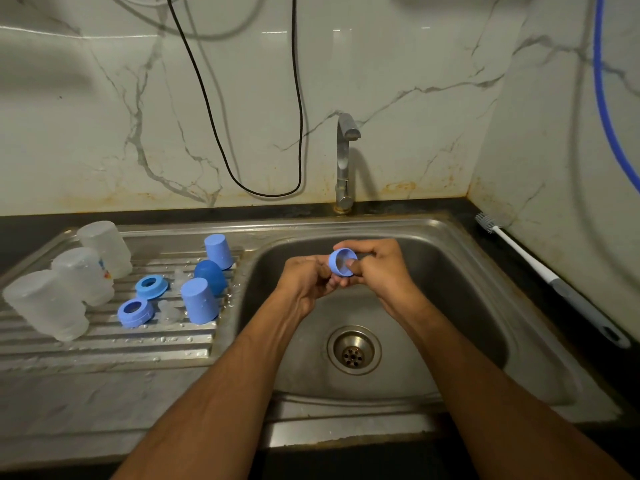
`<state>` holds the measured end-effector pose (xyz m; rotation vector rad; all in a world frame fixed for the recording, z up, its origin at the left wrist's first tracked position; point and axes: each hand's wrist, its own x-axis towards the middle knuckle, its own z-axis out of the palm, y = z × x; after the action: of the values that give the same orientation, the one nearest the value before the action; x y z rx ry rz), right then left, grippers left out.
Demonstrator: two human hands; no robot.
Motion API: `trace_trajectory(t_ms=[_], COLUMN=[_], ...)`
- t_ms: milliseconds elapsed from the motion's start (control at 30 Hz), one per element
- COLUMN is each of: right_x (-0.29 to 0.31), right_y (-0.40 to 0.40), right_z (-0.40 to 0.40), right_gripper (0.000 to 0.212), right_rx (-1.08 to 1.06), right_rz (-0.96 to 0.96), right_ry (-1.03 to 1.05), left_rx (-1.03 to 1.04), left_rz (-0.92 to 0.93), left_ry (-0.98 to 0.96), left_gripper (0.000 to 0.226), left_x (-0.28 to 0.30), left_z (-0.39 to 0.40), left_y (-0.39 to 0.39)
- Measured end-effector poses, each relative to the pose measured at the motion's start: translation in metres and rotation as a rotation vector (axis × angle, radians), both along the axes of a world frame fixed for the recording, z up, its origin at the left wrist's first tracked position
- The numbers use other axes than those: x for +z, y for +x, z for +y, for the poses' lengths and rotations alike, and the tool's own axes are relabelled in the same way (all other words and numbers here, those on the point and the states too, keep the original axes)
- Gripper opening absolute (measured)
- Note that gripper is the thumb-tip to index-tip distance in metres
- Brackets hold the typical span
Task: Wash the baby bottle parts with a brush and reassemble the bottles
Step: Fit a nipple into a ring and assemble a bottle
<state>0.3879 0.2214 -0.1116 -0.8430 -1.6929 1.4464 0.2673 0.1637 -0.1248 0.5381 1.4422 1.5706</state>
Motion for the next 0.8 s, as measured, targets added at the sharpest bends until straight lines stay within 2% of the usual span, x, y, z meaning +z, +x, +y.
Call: trace_trajectory(t_ms=[100,200,267,367,467,633,800], right_x=[0.0,0.0,-0.003,-0.011,-0.013,-0.004,-0.003], right_y=[0.002,0.006,0.007,0.004,0.001,0.008,0.01], right_z=[-0.001,-0.001,0.003,0.005,0.003,0.005,0.003], right_gripper=[0.026,0.025,0.034,0.05,0.04,0.025,0.026], right_rx=[0.009,0.052,0.07,0.037,0.04,0.009,0.104], right_rz=[-0.025,-0.008,-0.066,-0.193,-0.124,-0.031,0.008], right_ry=[0.059,0.002,0.019,0.187,0.191,0.057,0.075], left_rx=[0.024,0.019,-0.002,-0.015,-0.049,-0.128,-0.007], left_rz=[0.025,0.124,0.15,0.139,0.194,-0.064,-0.171], left_ry=[-0.013,0.004,0.026,0.004,-0.061,0.004,-0.061], left_gripper=[0.033,0.03,0.028,0.021,0.023,0.019,0.019], left_x=[0.001,-0.002,-0.004,-0.005,-0.006,0.0,0.0], left_z=[0.0,-0.001,-0.003,-0.004,-0.004,-0.007,0.0], left_y=[0.002,-0.002,-0.006,-0.01,-0.008,-0.011,-0.009])
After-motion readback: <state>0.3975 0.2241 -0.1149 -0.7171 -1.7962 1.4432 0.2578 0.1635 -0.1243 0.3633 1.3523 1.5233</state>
